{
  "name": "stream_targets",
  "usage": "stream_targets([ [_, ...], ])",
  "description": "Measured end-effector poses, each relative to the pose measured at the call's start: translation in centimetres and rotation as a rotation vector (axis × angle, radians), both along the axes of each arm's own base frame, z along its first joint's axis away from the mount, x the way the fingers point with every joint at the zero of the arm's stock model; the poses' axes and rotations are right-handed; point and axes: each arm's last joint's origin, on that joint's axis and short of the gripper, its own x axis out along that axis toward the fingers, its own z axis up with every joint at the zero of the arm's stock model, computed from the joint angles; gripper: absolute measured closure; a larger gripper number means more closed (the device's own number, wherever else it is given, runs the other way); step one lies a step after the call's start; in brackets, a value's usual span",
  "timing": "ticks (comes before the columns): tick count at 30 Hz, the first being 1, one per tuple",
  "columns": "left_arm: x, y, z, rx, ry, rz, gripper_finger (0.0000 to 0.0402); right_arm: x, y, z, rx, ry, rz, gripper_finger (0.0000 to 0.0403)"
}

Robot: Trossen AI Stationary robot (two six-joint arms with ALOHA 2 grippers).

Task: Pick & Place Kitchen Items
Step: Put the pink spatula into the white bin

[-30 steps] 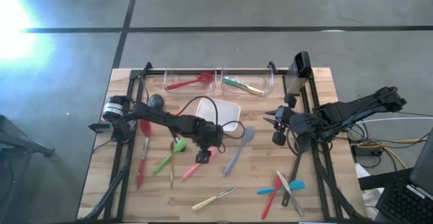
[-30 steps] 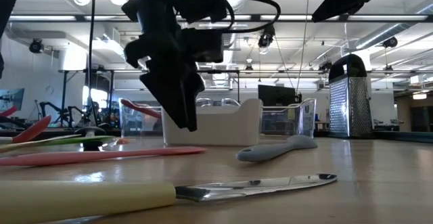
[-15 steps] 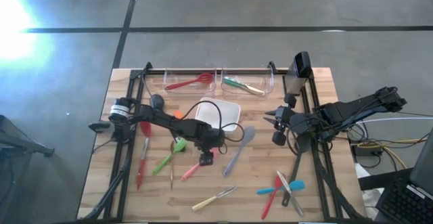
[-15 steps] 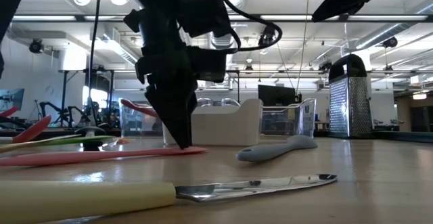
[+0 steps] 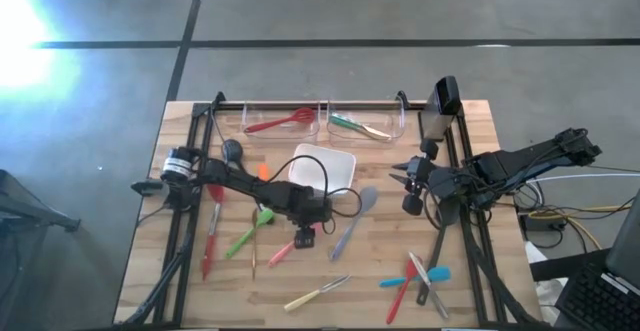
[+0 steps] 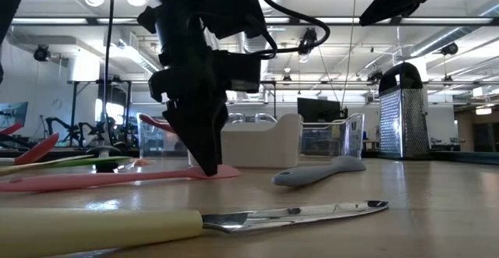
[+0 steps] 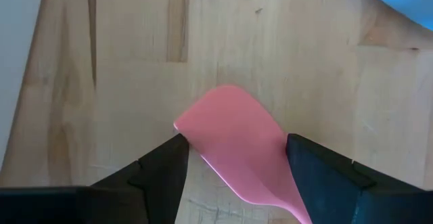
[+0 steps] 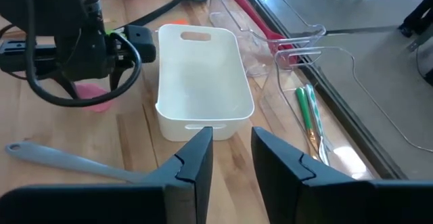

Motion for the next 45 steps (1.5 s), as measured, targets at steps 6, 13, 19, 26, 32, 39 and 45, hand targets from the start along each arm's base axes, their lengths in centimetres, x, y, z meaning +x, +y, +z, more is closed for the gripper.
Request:
stream_targets([
  [6,-0.1,0.0,-0.1,0.01,0.006,-0.018,0.0157,0.0,0.0,0.0,-0.004,0.002,0.003,0.0321],
  [13,-0.1,-0.1,-0.1,-0.026,0.016,0.037,0.0252,0.0,0.0,0.0,-0.01,0.005,0.006,0.033],
  [19,0.0,-0.3,0.0,-0.103,0.014,0.052,0.0365,0.0,0.0,0.0,-0.01,0.004,0.005,0.0322],
  [26,0.6,-0.3,0.6,-0.158,-0.001,0.042,0.0377,0.0,0.0,0.0,-0.01,0.004,0.005,0.0312],
  [32,1.4,-0.5,3.6,-0.142,0.034,-0.058,0.0377,0.0,0.0,0.0,-0.01,0.005,0.005,0.0319],
  [39,2.8,-0.1,9.8,0.039,-0.033,-0.218,0.0377,0.0,0.0,-0.1,-0.012,0.011,0.006,0.0332],
  [45,3.6,2.0,13.6,0.433,-0.059,-0.313,0.0377,0.0,0.0,-0.1,-0.011,0.012,0.006,0.0332],
])
